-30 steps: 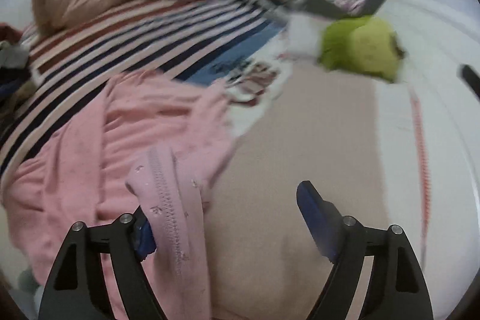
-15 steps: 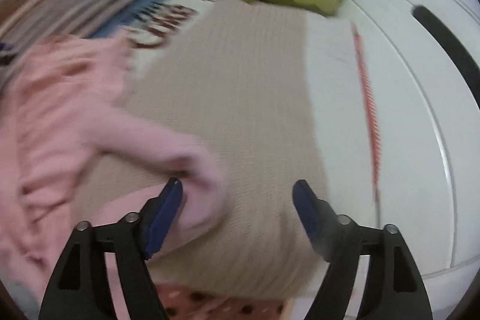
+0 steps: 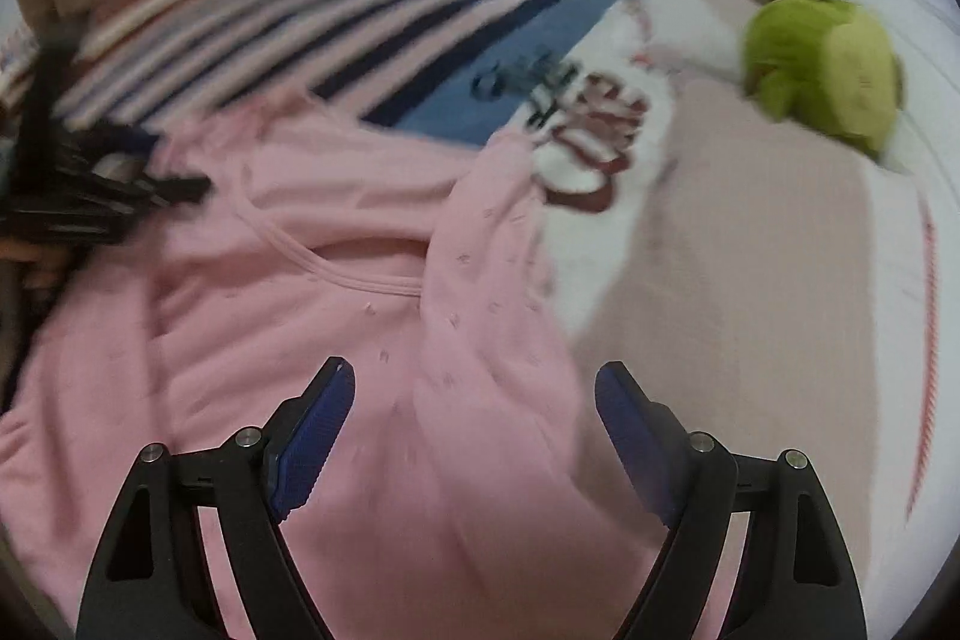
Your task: Fold small clothes
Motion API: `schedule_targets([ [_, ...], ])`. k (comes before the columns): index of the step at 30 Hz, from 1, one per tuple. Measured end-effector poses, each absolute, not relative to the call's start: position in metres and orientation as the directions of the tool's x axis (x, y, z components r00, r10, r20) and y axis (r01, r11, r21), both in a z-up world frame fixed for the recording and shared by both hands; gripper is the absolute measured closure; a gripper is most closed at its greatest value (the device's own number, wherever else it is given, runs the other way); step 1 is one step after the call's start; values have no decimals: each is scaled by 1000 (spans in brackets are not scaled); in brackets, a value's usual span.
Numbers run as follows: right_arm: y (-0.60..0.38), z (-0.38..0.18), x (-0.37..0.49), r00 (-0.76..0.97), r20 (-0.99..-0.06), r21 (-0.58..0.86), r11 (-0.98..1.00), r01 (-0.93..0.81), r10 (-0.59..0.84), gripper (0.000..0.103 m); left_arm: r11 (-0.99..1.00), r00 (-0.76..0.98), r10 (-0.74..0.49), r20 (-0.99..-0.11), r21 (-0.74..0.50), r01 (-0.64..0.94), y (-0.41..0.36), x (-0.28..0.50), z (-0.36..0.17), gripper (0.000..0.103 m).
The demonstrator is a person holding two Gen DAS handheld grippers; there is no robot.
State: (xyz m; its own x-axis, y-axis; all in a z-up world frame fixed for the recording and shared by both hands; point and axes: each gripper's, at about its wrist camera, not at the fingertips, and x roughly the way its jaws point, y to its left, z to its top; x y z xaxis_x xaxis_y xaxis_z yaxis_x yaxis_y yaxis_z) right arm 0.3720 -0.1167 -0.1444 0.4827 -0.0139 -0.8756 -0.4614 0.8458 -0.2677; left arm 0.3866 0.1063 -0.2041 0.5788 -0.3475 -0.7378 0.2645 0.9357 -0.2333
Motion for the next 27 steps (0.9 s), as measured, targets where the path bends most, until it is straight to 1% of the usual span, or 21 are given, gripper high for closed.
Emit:
schedule_targets([
  [1,-114,-159,381,462,-887,-266,845,-464,-25,25,937,580,-343,-739,-229,262,106,387,-205,55],
  [2,-113,-170,388,441,-897,-265,844,-466,-38,25,938,579,-341,-741,-229,259,106,388,-206,63],
  [3,-111,-183,393,420,-905,-276,840,-467,-64,29,938,579,-342,-741,-234,254,108,389,-207,72],
  [4,-111,-192,396,413,-906,-295,834,-467,-90,30,939,581,-341,-739,-239,248,110,389,-207,78],
  [5,-113,-194,397,419,-904,-299,834,-464,-91,31,943,587,-333,-738,-240,232,113,390,-207,88],
  [6,-116,-190,397,442,-892,-309,840,-445,-94,51,950,599,-312,-737,-227,215,116,390,-206,95],
  [7,-120,-186,396,472,-873,-341,844,-414,-121,85,956,611,-293,-735,-212,203,117,390,-205,96],
  [8,-126,-178,396,502,-853,-362,854,-374,-142,92,962,622,-272,-734,-193,193,117,390,-204,97],
  [12,-151,-158,397,568,-788,-459,841,-285,-238,94,986,680,-152,-718,-62,155,115,389,-195,98],
  [15,-167,-149,411,553,-805,-409,877,-253,-215,95,994,707,-68,-704,14,110,122,397,-186,98],
  [17,-170,-145,423,554,-804,-403,884,-237,-217,95,996,704,-33,-709,35,81,128,408,-186,98],
  [19,-170,-147,434,551,-801,-407,888,-216,-233,96,997,685,-38,-728,15,71,135,418,-191,98],
  [20,-171,-146,436,549,-804,-393,897,-203,-228,94,997,669,-53,-741,-5,74,137,421,-194,92],
  [21,-173,-144,439,548,-808,-373,909,-189,-217,92,996,643,-80,-761,-33,85,139,423,-200,86],
  [22,-174,-144,441,552,-807,-363,914,-182,-211,87,996,643,-83,-762,-35,87,139,422,-203,82],
  [23,-174,-143,442,559,-802,-367,913,-178,-213,86,996,647,-81,-758,-32,87,140,420,-202,72],
  [24,-173,-144,446,567,-793,-377,910,-175,-220,86,996,655,-81,-751,-31,88,142,416,-199,66],
  [25,-175,-142,447,580,-780,-394,904,-163,-235,83,996,663,-79,-744,-30,86,143,414,-195,66],
  [26,-177,-139,450,589,-773,-395,906,-153,-237,79,996,673,-78,-735,-29,83,145,411,-190,66],
  [27,-182,-132,450,601,-764,-385,914,-131,-235,65,996,686,-81,-723,-35,81,147,406,-183,66],
])
